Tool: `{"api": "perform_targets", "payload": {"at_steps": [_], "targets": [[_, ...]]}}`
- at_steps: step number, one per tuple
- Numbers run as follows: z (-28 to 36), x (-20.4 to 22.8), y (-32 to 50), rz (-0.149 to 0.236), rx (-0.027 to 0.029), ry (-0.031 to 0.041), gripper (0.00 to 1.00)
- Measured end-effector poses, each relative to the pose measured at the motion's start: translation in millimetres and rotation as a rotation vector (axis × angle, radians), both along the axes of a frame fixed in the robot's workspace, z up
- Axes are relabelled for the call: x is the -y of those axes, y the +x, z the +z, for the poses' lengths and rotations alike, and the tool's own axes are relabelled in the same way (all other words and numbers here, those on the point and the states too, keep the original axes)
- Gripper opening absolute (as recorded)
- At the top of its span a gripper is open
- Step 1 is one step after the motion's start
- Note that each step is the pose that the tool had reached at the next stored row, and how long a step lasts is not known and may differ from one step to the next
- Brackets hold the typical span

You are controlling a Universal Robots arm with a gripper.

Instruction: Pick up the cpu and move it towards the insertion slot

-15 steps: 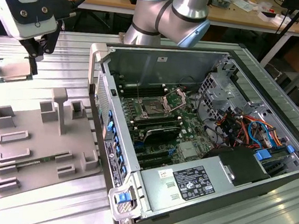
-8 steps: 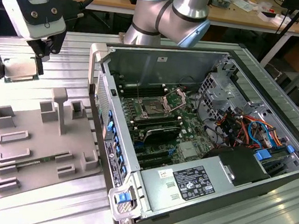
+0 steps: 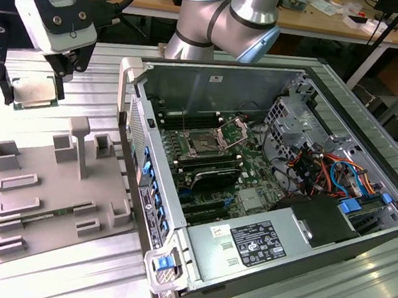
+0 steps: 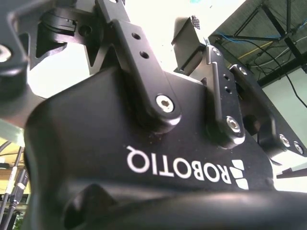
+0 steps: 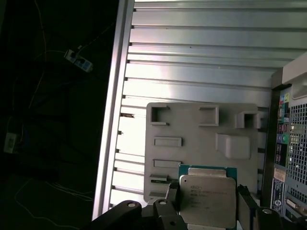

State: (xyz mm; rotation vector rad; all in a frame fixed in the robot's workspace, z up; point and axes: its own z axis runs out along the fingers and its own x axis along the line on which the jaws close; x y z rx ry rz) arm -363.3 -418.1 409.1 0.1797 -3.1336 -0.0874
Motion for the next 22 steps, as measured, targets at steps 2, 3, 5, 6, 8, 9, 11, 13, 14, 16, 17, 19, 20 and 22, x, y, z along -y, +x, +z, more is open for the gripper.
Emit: {"api": "perform_targets", "payload": {"at_steps": [2, 3, 5, 6, 8, 9, 11, 13, 14, 16, 17, 19, 20, 22], "targets": [[0.0, 0.0, 1.0, 0.0, 0.0001, 0.0, 0.55], [0.0, 0.0, 1.9, 0.0, 0.0, 0.0, 0.55], [-0.1, -0.1, 5.3, 0.0, 0.0, 0.0, 0.55], [-0.1, -0.1, 6.3, 0.0, 0.0, 0.0, 0.55], [-0.1, -0.1, 8.1, 0.0, -0.0001, 0.0, 0.55], [-0.1, -0.1, 8.8, 0.0, 0.0, 0.0, 0.55], [-0.2, -0.1, 11.9, 0.0, 0.0, 0.0, 0.55], [-0.2, -0.1, 13.5, 0.0, 0.0, 0.0, 0.55], [-0.2, -0.1, 14.2, 0.0, 0.0, 0.0, 0.55], [-0.2, -0.1, 15.9, 0.0, -0.0001, 0.0, 0.55], [-0.2, -0.1, 16.7, 0.0, -0.0001, 0.0, 0.55], [-0.3, -0.1, 18.7, 0.0, 0.0001, 0.0, 0.55], [-0.3, -0.1, 19.5, 0.0, 0.0, 0.0, 0.55], [-0.2, -0.1, 21.3, 0.0, -0.0001, 0.0, 0.55]]}}
